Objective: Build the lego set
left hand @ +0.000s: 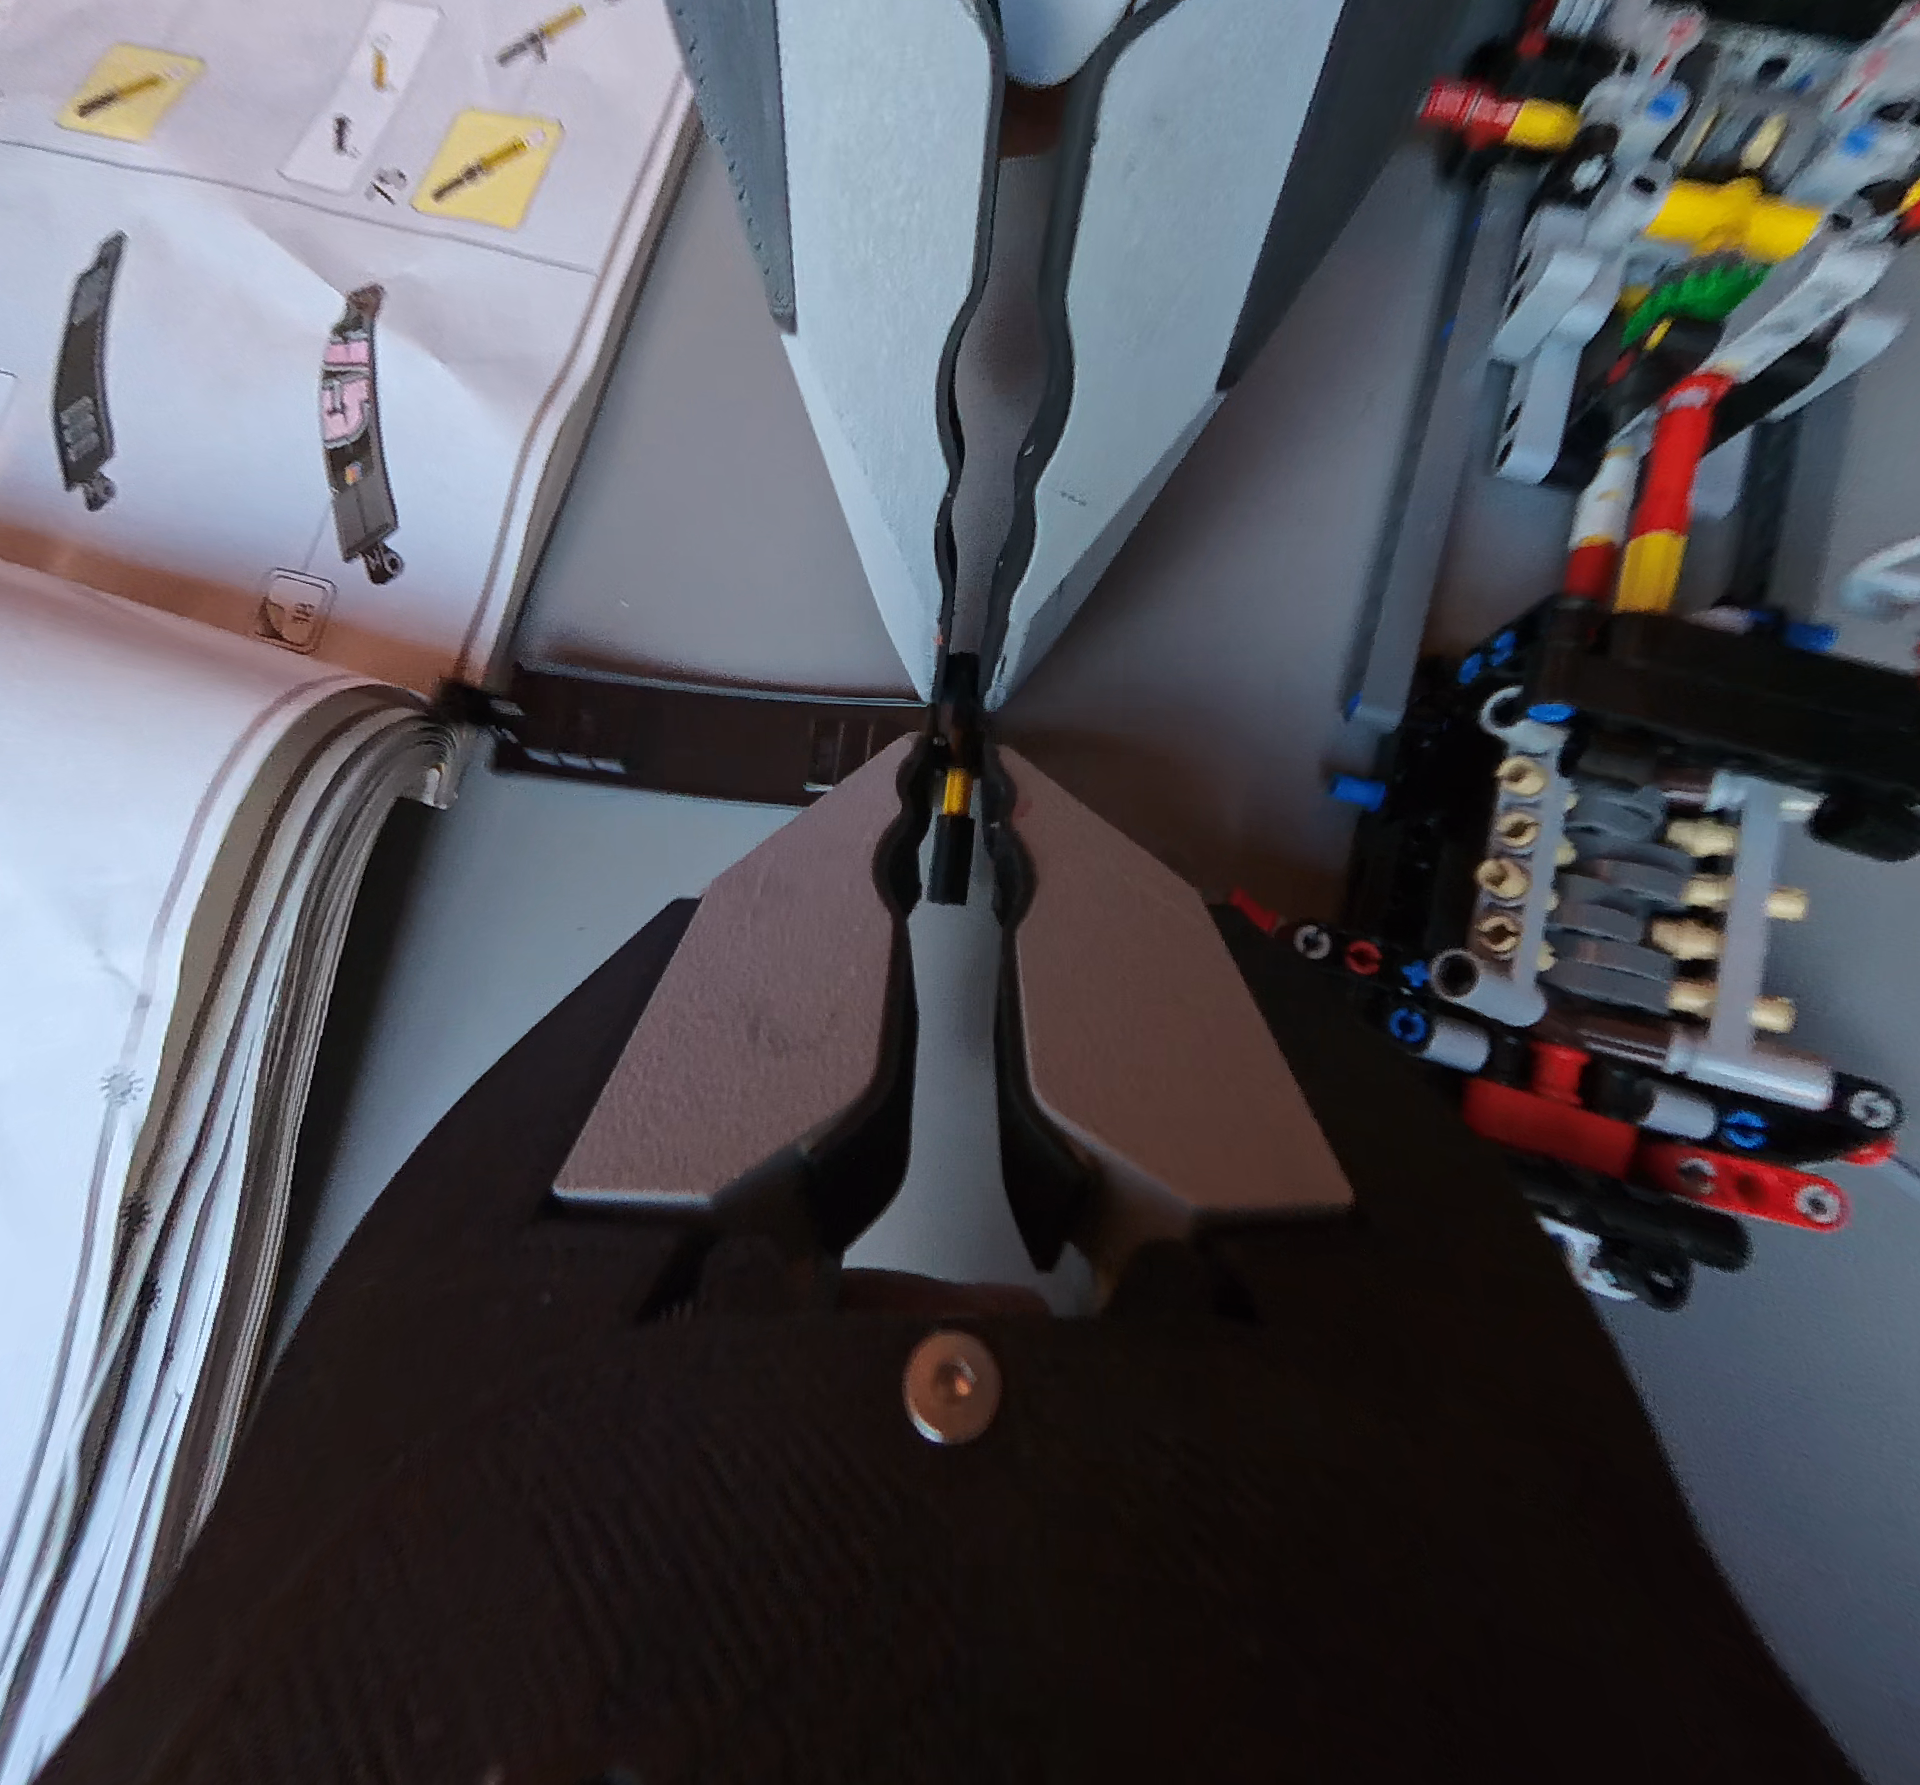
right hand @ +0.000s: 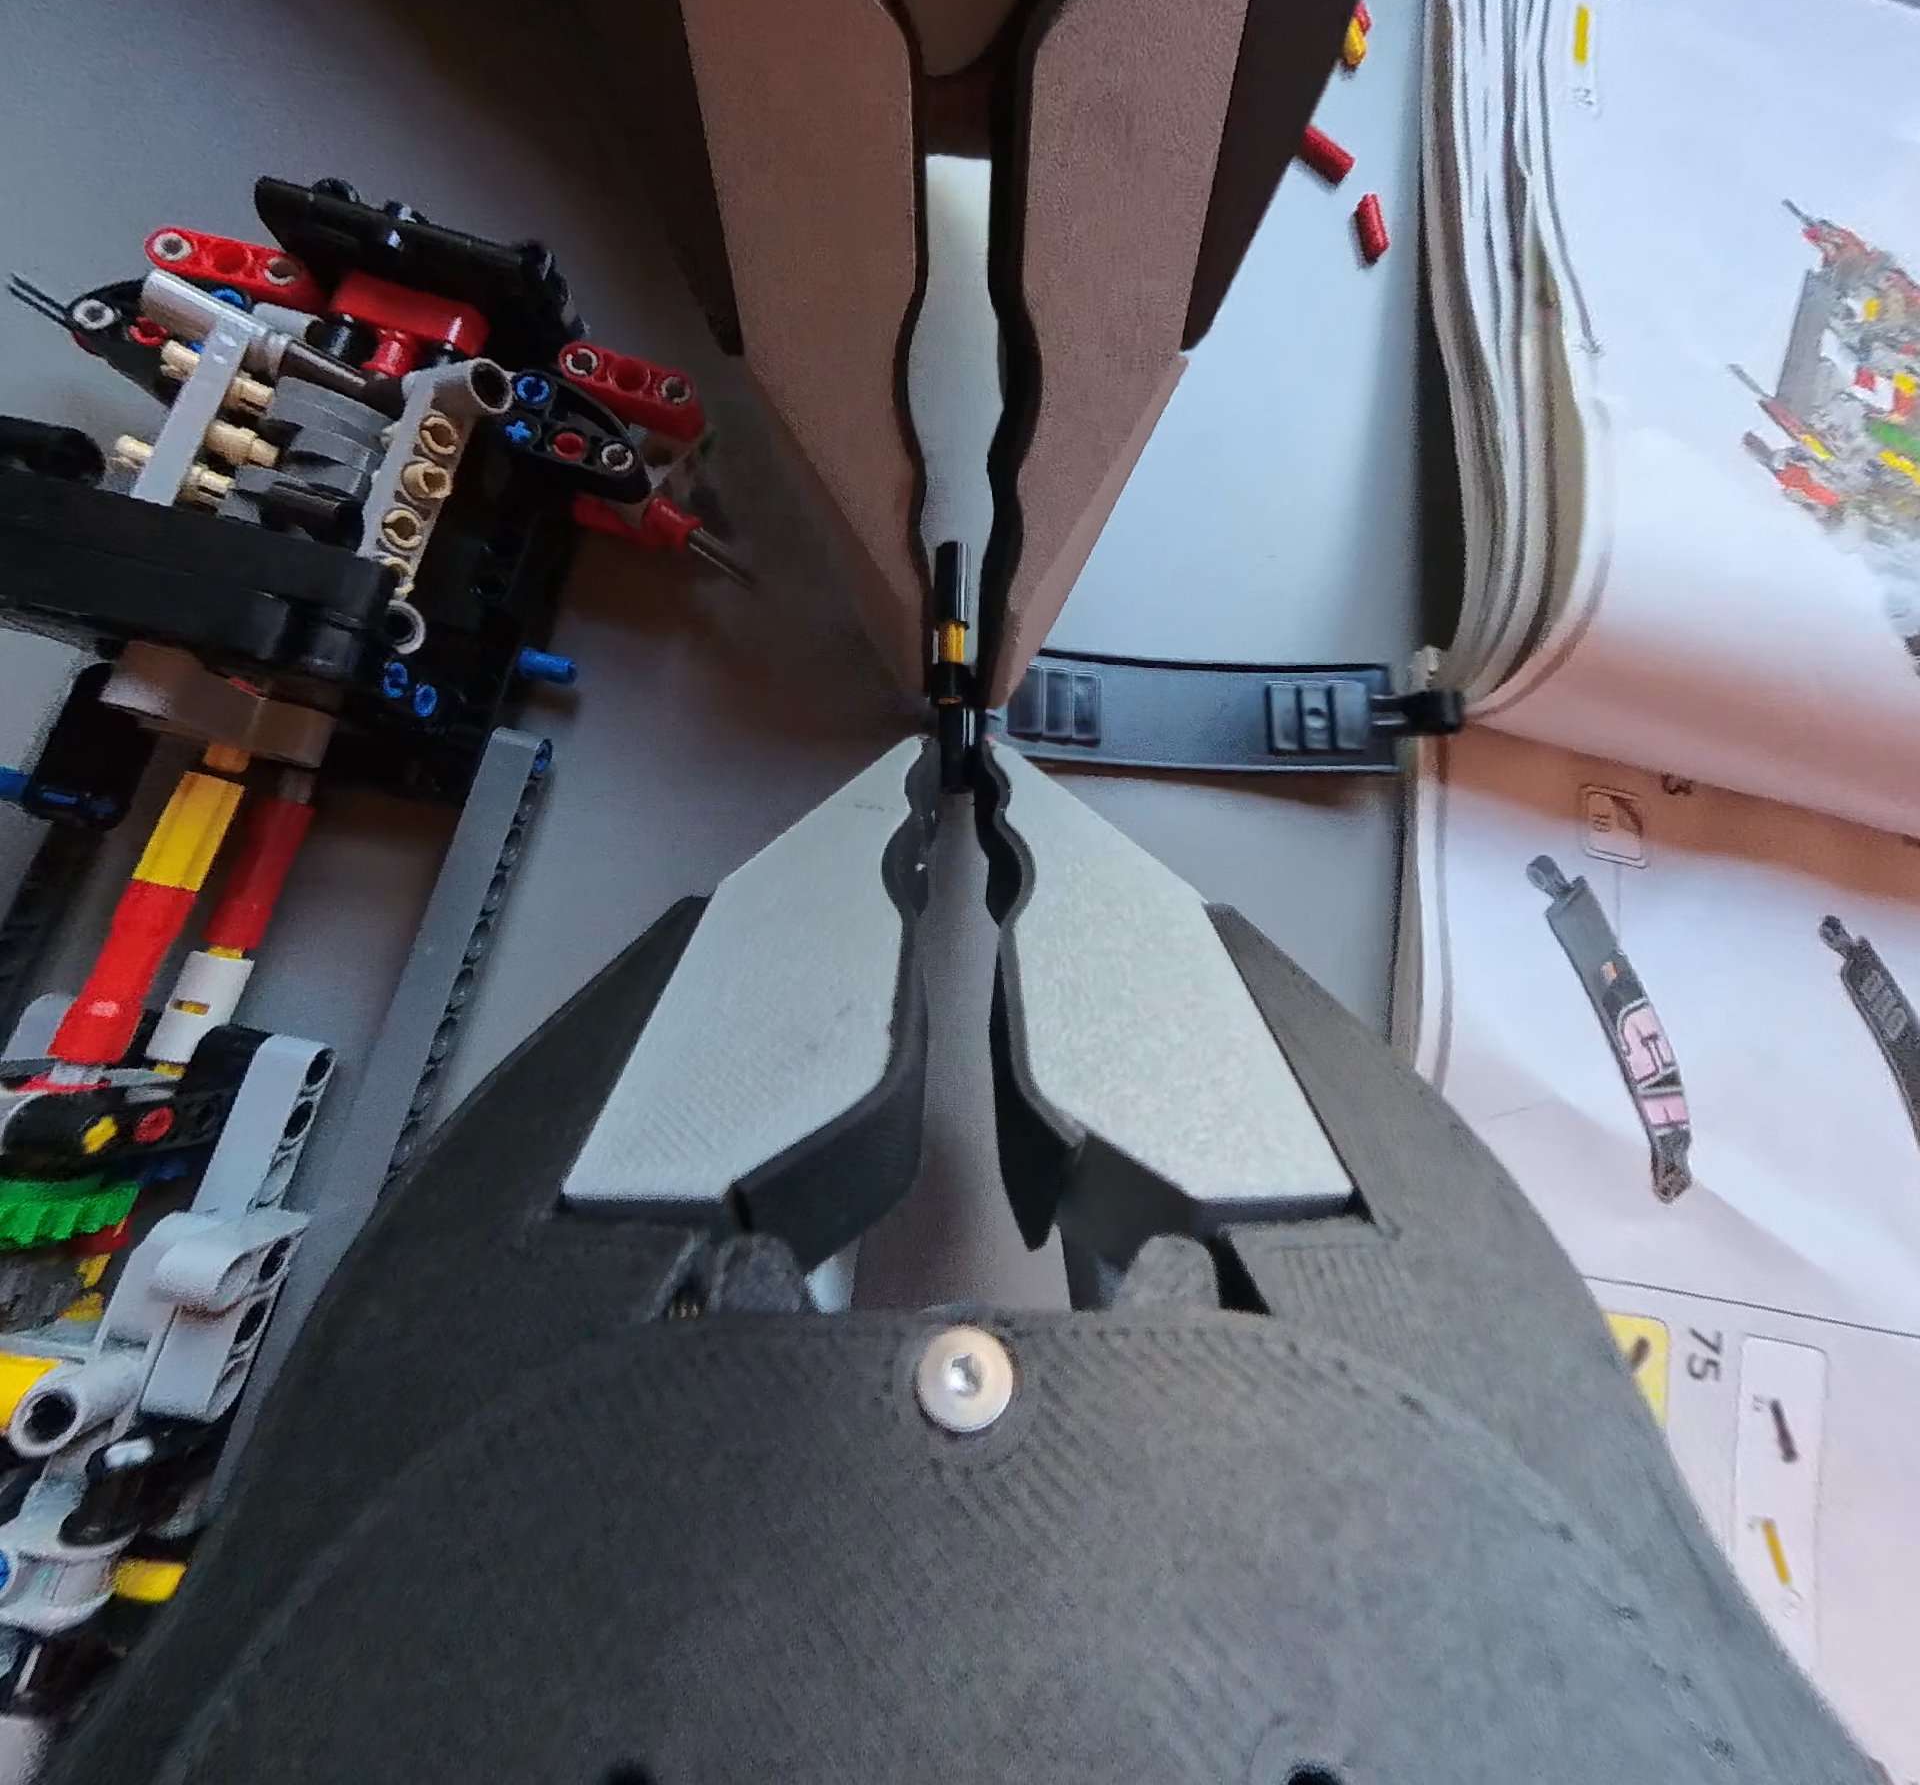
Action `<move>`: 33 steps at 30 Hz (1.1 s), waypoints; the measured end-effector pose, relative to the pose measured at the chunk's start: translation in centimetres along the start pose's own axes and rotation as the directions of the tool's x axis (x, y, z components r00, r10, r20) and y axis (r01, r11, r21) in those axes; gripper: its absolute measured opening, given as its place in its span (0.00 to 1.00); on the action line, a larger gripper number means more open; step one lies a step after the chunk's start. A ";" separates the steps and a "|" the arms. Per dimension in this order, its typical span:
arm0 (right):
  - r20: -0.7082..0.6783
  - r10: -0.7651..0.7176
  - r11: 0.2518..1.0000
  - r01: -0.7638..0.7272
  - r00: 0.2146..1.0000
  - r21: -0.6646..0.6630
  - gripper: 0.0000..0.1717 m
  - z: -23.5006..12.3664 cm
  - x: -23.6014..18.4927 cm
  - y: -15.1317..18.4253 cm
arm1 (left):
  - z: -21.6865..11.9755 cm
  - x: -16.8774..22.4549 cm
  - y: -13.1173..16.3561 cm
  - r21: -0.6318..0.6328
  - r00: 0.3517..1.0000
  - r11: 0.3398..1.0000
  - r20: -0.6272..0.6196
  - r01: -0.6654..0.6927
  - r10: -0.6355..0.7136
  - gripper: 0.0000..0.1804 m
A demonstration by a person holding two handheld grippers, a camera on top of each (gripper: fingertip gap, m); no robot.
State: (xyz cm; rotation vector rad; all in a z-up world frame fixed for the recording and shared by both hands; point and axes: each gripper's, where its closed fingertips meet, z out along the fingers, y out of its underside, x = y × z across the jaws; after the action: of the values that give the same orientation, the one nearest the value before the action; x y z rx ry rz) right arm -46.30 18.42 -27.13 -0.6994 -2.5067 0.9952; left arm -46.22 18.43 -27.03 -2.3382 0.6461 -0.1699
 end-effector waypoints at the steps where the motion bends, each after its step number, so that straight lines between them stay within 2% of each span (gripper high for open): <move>1: 0.001 -0.003 1.000 0.003 1.000 -0.002 0.02 0.2 -0.1 0.0 | 0.1 -0.1 0.2 -0.010 1.000 1.000 0.007 -0.006 0.006 0.03; 6: 0.022 0.023 0.999 -0.023 0.999 0.023 0.03 0.5 -0.2 -0.2 | -0.3 -0.4 0.2 0.010 1.000 1.000 0.019 -0.006 0.006 0.05; 10: 0.032 0.047 0.998 -0.048 0.998 0.034 0.02 0.4 0.0 -0.3 | -1.3 -1.4 0.6 0.007 0.999 1.000 0.046 -0.003 0.003 0.11; 20: 0.047 0.075 0.997 -0.076 0.996 0.031 0.03 0.4 0.1 -0.1 | -2.9 -1.9 1.9 -0.009 0.999 1.000 0.019 -0.026 0.026 0.13; 24: 0.059 0.085 0.996 -0.087 0.995 0.031 0.02 0.4 0.0 -0.1 | -3.6 -1.9 2.0 0.018 1.000 0.999 0.002 -0.026 0.026 0.13; 29: 0.065 0.091 0.995 -0.093 0.994 0.031 0.02 0.4 0.0 -0.1 | -2.8 -2.0 3.1 -0.040 0.999 0.998 0.012 -0.045 0.045 0.10; 33: 0.065 0.091 0.995 -0.094 0.994 0.032 0.02 0.4 0.0 -0.1 | -2.0 -1.6 2.9 -0.047 0.997 0.996 0.013 -0.075 0.076 0.03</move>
State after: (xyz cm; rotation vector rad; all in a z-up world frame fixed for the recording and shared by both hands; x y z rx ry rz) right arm -46.53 18.17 -27.35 -0.7917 -2.5247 1.1072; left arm -49.38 16.18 -27.38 -2.3528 0.7374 -0.1040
